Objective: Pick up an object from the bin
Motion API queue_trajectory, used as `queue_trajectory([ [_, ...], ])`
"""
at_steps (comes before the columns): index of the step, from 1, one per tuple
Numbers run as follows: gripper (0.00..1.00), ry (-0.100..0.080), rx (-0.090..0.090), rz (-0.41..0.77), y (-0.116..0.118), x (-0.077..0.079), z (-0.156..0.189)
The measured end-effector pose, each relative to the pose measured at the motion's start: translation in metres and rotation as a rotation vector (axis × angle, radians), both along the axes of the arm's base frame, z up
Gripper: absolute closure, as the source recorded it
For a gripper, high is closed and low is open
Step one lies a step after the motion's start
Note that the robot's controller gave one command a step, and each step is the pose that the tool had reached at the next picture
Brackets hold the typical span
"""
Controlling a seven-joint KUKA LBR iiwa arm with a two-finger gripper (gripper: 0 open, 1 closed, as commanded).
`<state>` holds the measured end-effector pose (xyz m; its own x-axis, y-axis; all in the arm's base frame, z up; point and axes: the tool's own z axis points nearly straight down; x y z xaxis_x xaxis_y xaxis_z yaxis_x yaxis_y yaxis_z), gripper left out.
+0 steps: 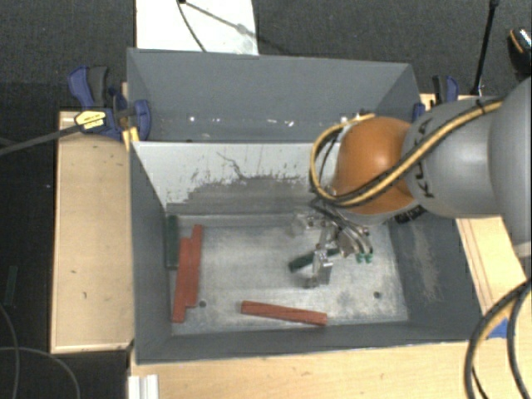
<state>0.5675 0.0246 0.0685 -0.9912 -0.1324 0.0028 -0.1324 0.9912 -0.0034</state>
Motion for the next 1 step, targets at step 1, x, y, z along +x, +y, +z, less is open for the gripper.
queue_trajectory([
  [1, 1.0, -0.004, 0.005, 0.001, 0.0061, 0.0012, 0.0022],
])
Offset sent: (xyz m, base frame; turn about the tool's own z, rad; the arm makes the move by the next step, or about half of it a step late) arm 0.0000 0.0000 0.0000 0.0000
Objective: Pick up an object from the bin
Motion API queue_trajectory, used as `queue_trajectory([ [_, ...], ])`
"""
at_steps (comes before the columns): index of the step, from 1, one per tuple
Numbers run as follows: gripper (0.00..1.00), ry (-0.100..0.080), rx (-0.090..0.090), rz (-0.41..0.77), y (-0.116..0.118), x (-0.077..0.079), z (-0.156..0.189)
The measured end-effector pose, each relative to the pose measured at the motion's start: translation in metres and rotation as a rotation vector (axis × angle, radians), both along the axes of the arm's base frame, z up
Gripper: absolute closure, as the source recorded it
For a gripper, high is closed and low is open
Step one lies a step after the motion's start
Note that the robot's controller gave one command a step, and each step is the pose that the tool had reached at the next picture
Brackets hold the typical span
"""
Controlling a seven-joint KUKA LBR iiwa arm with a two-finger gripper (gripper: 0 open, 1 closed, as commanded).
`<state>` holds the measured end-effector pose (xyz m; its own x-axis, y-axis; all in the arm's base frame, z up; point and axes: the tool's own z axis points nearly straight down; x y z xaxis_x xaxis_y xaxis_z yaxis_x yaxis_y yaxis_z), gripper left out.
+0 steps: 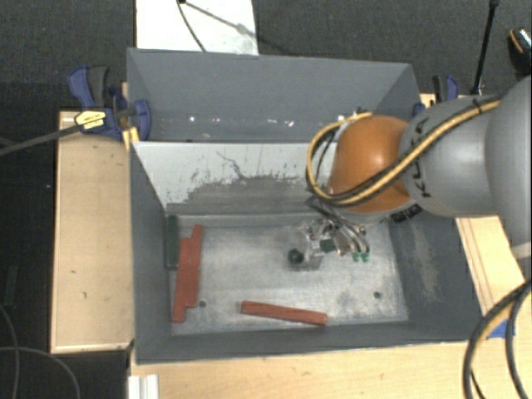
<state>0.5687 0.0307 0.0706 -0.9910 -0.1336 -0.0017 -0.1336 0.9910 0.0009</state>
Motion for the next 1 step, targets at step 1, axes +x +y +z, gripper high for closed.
queue_trajectory([
  [1, 1.0, -0.011, -0.001, -0.072, -0.0331, 0.0158, 0.1308],
])
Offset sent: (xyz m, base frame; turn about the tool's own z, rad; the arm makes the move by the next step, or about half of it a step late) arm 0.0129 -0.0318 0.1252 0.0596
